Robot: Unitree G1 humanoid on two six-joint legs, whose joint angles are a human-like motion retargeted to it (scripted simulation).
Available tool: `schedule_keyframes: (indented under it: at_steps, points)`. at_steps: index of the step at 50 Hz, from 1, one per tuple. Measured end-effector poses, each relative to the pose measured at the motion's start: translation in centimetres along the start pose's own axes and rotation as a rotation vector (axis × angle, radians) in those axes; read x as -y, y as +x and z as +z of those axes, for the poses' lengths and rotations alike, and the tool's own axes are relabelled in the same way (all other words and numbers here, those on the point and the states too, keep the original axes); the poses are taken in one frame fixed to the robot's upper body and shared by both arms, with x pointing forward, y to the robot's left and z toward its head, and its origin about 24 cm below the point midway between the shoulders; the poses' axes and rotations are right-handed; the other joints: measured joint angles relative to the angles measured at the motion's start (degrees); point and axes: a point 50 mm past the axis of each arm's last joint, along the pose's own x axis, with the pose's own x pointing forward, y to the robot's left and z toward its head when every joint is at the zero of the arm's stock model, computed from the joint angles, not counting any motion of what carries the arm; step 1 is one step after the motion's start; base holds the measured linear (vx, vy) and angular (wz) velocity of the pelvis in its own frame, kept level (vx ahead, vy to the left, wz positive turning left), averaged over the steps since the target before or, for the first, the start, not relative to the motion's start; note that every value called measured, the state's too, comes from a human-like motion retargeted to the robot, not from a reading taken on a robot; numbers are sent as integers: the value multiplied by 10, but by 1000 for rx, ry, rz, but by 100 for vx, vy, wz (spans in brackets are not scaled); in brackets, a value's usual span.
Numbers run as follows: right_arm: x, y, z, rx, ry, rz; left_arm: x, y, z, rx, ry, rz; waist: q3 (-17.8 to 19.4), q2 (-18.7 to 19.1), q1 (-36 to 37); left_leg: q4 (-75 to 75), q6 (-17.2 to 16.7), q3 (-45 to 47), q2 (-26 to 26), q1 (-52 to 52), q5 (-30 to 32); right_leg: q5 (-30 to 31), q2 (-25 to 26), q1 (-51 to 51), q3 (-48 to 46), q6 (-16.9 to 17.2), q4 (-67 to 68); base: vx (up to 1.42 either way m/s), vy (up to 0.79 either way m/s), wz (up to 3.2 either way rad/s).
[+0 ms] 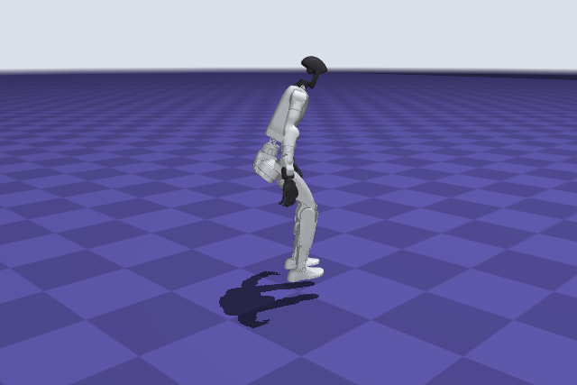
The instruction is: Stand up
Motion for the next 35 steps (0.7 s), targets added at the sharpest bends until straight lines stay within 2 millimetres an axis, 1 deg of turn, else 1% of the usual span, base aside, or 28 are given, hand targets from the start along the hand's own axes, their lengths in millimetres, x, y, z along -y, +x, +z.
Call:
schedule_keyframes:
  at_steps: [1,2,3,4,5,8,10,12,13,14,15,16,18,19,20,21,22,23,24,25,26,27,28,29,30,32,33,35]
  points:
    - [4,1,3,12,-24,-14,-15,4,21,66,7,30,14,-8,-21,33,2,7,-17,-13,-14,77,-13,-23,15,1,-64,-16,8,144]
    - [7,1,5,24,-47,-28,-30,5,41,130,15,58,25,-15,-36,65,3,16,-27,-28,-28,122,-17,-49,32,1,-108,-18,8,91]
    - [11,2,8,40,-66,-44,-45,5,60,188,25,84,28,-23,-39,95,4,31,-25,-47,-44,102,-3,-82,49,-1,-113,-13,4,56]
    - [11,2,10,54,-75,-53,-60,4,79,243,45,106,37,-31,-47,133,3,37,-28,-65,-63,92,-49,-109,-4,5,-123,-9,-3,55]
    - [10,1,11,67,-80,-59,-75,2,97,294,69,128,48,-37,-58,175,1,39,-33,-83,-84,88,-123,-133,-93,16,-136,-11,-24,116]
    - [12,1,9,71,-85,-78,-108,-10,148,441,126,190,84,-44,-97,293,-20,20,-62,-149,-130,97,-122,-180,-92,16,-250,-19,-43,135]
    - [16,-2,-2,34,-77,-108,-120,-19,176,526,152,202,98,-64,-111,374,-34,37,-74,-199,-150,125,-150,-208,-118,16,-284,-26,-25,54]
    - [10,-9,-30,-56,-41,-132,-126,-27,199,597,189,184,133,-85,-107,450,-32,71,-86,-216,-166,297,-190,-199,-201,16,-256,-24,-8,-40]
    - [8,-13,-42,-101,-15,-147,-130,-31,210,632,208,184,158,-96,-100,492,-33,90,-73,-216,-171,367,-202,-190,-249,16,-251,-34,-34,-71]
    - [3,-18,-56,-158,17,-155,-136,-37,218,661,236,196,185,-96,-98,525,-36,88,-75,-216,-178,403,-179,-184,-231,16,-234,-31,-46,-63]
    - [-3,-24,-71,-222,51,-160,-144,-44,224,687,268,213,212,-90,-98,554,-41,77,-84,-216,-185,422,-139,-179,-180,16,-210,-34,-35,-95]
    - [-11,-35,-94,-307,80,-168,-150,-47,222,684,304,229,220,-103,-94,587,-30,104,-73,-216,-201,423,-138,-172,-207,16,-198,-40,-21,-140]
    - [-28,-63,-137,-469,112,-200,-161,-50,212,641,380,257,225,-126,-92,640,-16,147,-45,-216,-225,423,-118,-144,-232,16,-217,-41,4,-197]
    - [-34,-78,-155,-539,130,-231,-164,-48,203,601,401,267,225,-137,-96,656,-8,163,-31,-216,-236,420,-107,-118,-219,16,-242,-57,13,-213]
    - [-40,-93,-171,-607,151,-268,-167,-45,192,556,413,276,225,-148,-103,670,2,178,-19,-216,-247,417,-98,-86,-198,16,-270,-67,27,-227]
    - [-43,-100,-176,-610,194,-323,-163,-40,186,523,409,262,225,-163,-113,683,25,207,2,-216,-240,421,-118,-67,-228,16,-259,-50,39,-232]
    - [-37,-104,-174,-592,164,-538,-156,-34,181,499,408,234,225,-170,-121,690,47,225,20,-216,-202,424,-132,-49,-248,16,-247,1,51,-224]
    - [-19,-111,-157,-506,24,-1083,-143,-28,182,493,411,180,225,-161,-127,681,63,220,30,-216,-104,424,-136,-36,-250,16,-232,31,25,-178]
    - [-11,-125,-157,-449,-45,-1308,-134,-30,197,537,445,152,225,-145,-113,668,79,208,53,-216,3,424,-142,-21,-278,16,-242,48,-8,-113]
    - [-1,-142,-168,-417,-122,-1377,-126,-37,218,606,494,132,225,-126,-91,653,94,193,83,-216,115,424,-149,-5,-321,16,-263,7,-50,-102]
    - [-16,-128,-161,-475,-16,-1220,-125,-44,227,662,533,149,225,-121,-66,656,94,183,82,-216,127,424,-165,12,-384,16,-267,-9,-56,-105]
    - [-29,-115,-151,-516,78,-1089,-112,-47,234,725,551,159,225,-108,-49,646,91,159,68,-216,149,424,-168,29,-406,16,-272,16,-20,-80]
    - [-34,-106,-140,-550,115,-1033,-81,-40,234,798,522,164,225,-79,-48,608,81,108,29,-216,189,424,-147,43,-346,16,-276,39,22,-11]
    - [-23,-100,-131,-534,106,-1040,-54,-42,248,918,493,195,225,-55,-52,580,81,79,20,-216,212,422,-142,53,-322,16,-291,25,45,35]
    - [-5,-95,-123,-494,74,-1081,-31,-51,267,1063,453,236,225,-32,-59,557,85,60,27,-216,227,418,-145,60,-316,16,-312,-34,29,3]
    - [26,-81,-92,-361,-47,-1146,-53,-81,288,1302,508,388,224,-45,-82,514,82,60,29,-216,267,424,-180,49,-324,16,-285,-49,9,-49]
    - [35,-78,-85,-332,-112,-1148,-70,-89,291,1316,607,449,220,-51,-86,488,77,50,52,-216,300,424,-193,47,-358,16,-277,-31,-29,-33]
    - [40,-69,-67,-274,-191,-1094,-88,-98,295,1257,863,526,209,-45,-107,429,62,-5,53,-216,351,424,-162,24,-319,16,-246,-19,-72,40]
